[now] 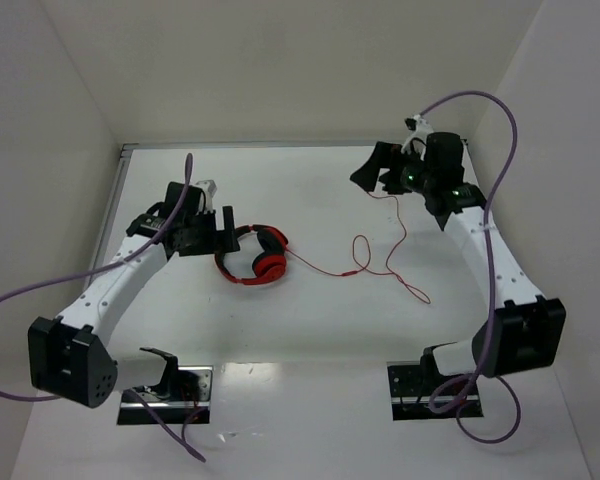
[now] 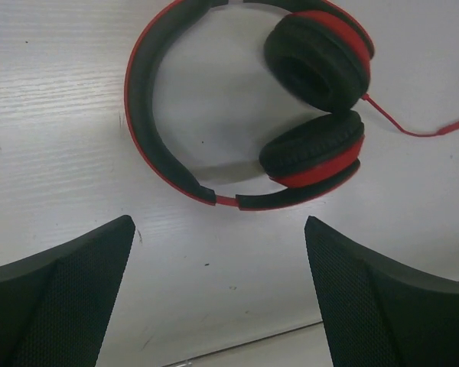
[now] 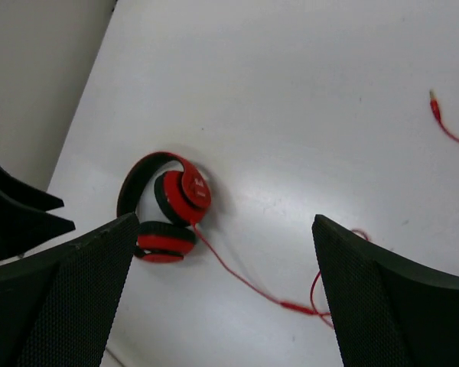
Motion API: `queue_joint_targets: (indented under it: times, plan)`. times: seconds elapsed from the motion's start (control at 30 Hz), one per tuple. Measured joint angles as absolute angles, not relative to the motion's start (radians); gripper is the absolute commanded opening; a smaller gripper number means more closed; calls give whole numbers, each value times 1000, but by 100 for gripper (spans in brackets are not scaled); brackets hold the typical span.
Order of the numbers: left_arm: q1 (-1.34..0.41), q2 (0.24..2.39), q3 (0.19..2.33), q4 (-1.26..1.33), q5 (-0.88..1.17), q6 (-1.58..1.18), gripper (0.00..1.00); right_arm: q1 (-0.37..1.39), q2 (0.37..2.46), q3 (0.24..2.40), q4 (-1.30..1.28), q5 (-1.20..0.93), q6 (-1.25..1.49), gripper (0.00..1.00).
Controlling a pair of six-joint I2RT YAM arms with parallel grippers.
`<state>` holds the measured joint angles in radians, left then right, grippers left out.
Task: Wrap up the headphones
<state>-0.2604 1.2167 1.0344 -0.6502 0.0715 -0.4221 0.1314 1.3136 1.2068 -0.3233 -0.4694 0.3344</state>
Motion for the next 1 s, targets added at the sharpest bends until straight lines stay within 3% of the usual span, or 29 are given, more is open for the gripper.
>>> queue_joint_targets:
  times: [0.33,0.5,1.0]
  plan:
    - [-243,1385,1058,-583,-41,-409,100,487,1745,1414,-339,-189,73,100]
    - [-230,1447,1058,-535,-97,-366,100,612,1859,1456,-353,-128,54,100]
    - [-168,1452,912,-401,-30,-348,100,656,1987,1597,-287,-173,61,100]
